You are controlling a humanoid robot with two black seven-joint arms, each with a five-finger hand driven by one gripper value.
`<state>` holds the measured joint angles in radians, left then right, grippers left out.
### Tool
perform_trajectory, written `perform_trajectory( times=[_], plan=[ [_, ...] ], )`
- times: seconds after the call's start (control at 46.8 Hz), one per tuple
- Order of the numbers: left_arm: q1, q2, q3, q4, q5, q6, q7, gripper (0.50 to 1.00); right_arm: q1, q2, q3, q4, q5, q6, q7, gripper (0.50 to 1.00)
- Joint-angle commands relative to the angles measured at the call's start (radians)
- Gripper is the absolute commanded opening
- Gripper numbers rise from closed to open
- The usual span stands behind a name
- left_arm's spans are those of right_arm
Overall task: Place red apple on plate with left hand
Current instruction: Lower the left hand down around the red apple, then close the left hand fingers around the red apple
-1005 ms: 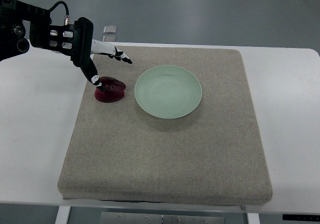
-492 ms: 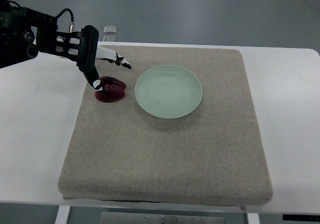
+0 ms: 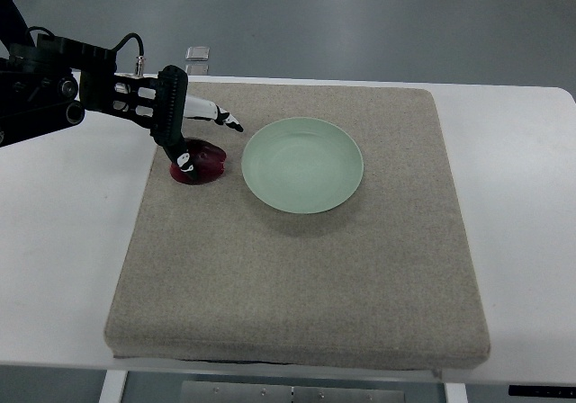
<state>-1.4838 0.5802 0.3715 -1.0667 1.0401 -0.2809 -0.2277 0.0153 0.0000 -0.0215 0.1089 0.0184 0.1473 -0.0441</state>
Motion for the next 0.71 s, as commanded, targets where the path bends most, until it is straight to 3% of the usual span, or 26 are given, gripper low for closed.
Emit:
perform_trajectory(
  times=[0.0, 0.684],
  plan=[
    [0.005, -0.002, 0.001, -0.001, 0.000, 0.000, -0.001, 0.992, 0.000, 0.000, 0.000, 0.000, 0.000, 0.000, 0.000, 0.932],
    [0.045, 0.000, 0.001, 0.016, 0.004, 0.015, 0.002, 0.990, 0.000, 0.000, 0.000, 0.000, 0.000, 0.000, 0.000, 0.930]
  ],
)
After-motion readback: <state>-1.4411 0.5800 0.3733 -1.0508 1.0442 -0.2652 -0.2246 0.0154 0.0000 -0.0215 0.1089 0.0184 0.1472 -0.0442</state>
